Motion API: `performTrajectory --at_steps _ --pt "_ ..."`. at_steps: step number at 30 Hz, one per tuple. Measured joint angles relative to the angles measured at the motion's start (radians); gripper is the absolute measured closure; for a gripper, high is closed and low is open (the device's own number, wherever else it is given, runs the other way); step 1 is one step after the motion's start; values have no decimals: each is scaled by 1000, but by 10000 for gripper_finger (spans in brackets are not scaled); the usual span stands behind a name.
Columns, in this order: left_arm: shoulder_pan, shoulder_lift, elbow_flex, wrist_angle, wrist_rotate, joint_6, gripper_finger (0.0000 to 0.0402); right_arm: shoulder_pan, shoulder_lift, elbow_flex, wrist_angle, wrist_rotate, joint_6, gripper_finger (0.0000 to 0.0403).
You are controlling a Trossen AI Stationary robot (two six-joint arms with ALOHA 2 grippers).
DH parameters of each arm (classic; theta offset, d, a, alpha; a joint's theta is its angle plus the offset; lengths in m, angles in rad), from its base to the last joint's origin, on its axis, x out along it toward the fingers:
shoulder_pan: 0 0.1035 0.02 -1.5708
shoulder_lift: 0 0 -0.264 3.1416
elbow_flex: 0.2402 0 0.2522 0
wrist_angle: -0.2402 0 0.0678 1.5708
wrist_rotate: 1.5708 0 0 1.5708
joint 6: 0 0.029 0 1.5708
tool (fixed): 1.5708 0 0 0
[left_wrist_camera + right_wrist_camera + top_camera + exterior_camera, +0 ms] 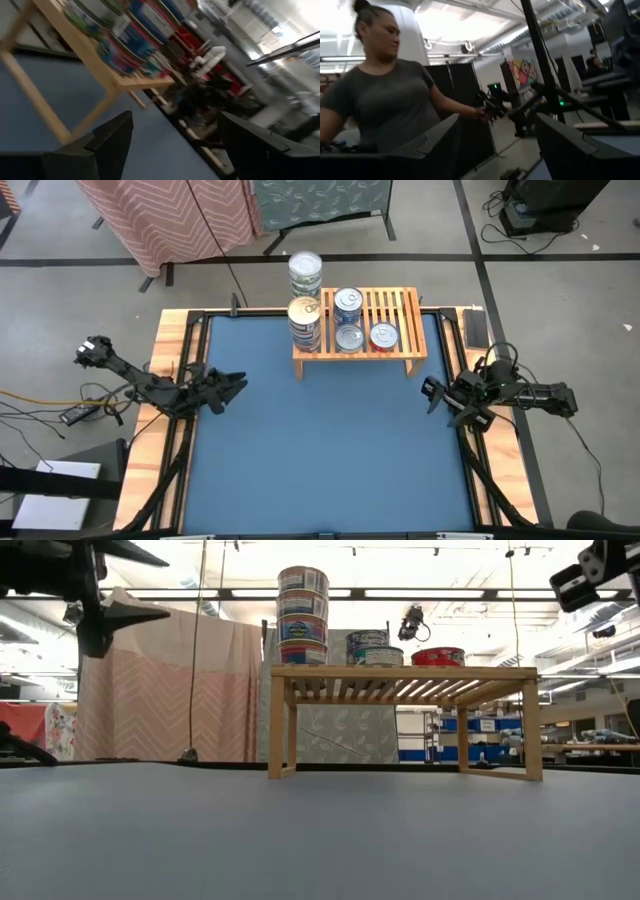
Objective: Stack canned seafood by type on shelf
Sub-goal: Return to Home Position
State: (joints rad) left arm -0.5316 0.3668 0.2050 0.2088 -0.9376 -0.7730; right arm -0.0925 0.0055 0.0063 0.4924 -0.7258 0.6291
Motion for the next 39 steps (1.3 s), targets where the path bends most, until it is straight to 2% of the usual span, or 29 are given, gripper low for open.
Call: performTrajectory --at_steps 2,4,7,11,13,15,21,24,28,32,36,39 --pt "0 0 0 24 34 -33 106 0 0 0 -32 0 -22 148" --pt "0 -1 0 42 118 -50 106 0 0 0 -40 4 -46 148" --pt "-1 0 0 106 345 187 106 0 1 0 -37 27 -73 148" --pt "-2 -21 0 303 610 513 106 0 1 0 -37 26 -75 147" --pt "-2 -66 1 327 722 643 106 0 1 0 -28 27 -75 146" --pt "-2 -131 1 294 775 694 106 0 1 0 -13 22 -74 145" --pt "-1 -354 1 89 814 718 106 -3 1 1 109 26 -230 147" --pt "-1 -366 16 20 827 723 106 -12 0 1 127 -11 -224 146" --pt "-1 -367 33 -62 836 714 106 -42 -1 1 131 -53 -120 143" --pt "-1 -367 32 -137 802 724 106 -58 -1 1 22 -113 -289 142" --pt "-1 -367 19 -182 792 717 106 -72 0 1 -182 -26 -316 144" --pt "-1 -366 17 -254 796 690 106 -79 0 1 -257 80 -381 146"
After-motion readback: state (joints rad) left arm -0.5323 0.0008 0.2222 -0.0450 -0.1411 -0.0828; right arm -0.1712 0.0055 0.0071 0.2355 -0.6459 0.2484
